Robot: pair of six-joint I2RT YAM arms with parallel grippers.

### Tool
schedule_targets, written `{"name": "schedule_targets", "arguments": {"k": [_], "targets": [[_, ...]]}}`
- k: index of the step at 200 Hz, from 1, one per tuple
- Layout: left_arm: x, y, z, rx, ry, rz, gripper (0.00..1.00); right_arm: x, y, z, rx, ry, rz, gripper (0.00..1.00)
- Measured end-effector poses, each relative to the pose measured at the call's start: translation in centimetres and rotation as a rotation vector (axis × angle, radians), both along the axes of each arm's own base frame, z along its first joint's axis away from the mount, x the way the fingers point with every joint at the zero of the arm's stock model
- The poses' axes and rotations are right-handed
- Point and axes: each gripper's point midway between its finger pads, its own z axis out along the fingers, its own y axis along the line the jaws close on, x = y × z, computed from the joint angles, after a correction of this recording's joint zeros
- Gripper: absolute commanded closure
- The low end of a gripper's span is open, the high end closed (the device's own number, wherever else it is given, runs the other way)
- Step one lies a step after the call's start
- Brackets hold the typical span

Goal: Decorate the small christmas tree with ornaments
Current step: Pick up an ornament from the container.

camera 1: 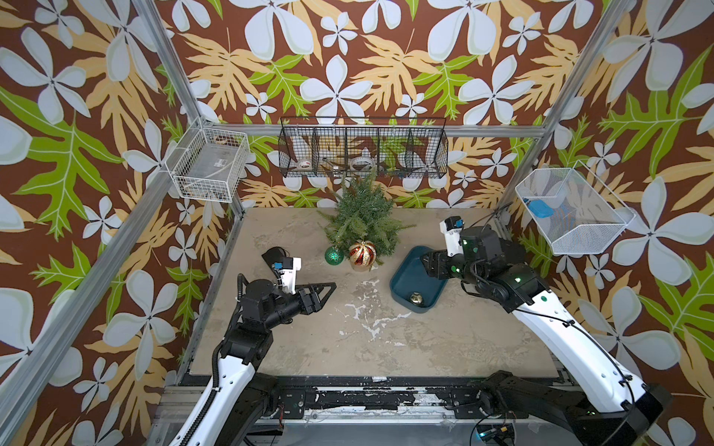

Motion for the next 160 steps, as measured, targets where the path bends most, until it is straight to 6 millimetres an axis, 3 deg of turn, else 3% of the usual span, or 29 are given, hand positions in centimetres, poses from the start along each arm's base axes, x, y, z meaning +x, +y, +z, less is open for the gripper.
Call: {"name": "schedule_targets", "arguments": {"k": [32, 82, 116, 160], "targets": [[-1.5, -0.9, -1.4, -0.006, 0.022, -0.035, 0.23, -0.3, -0.3, -5.8, -0.076, 0.150, -0.012, 0.32], [-3.0, -1.9, -5.1, 0.018, 0.095, -0.060, 0.23, -0.8, -0.3, -12.0, -0.135, 0.309, -0.012, 0.35], [-3.1, -2.0, -5.7, 0.022, 0.101, -0.056, 0.23, -0.9, -0.1, -15.1, -0.167, 0.389, -0.006, 0.36], [-3.0, -1.9, -6.0, 0.016, 0.111, -0.045, 0.24, -1.1, 0.0, -17.5, -0.183, 0.438, -0.003, 0.36]]}}
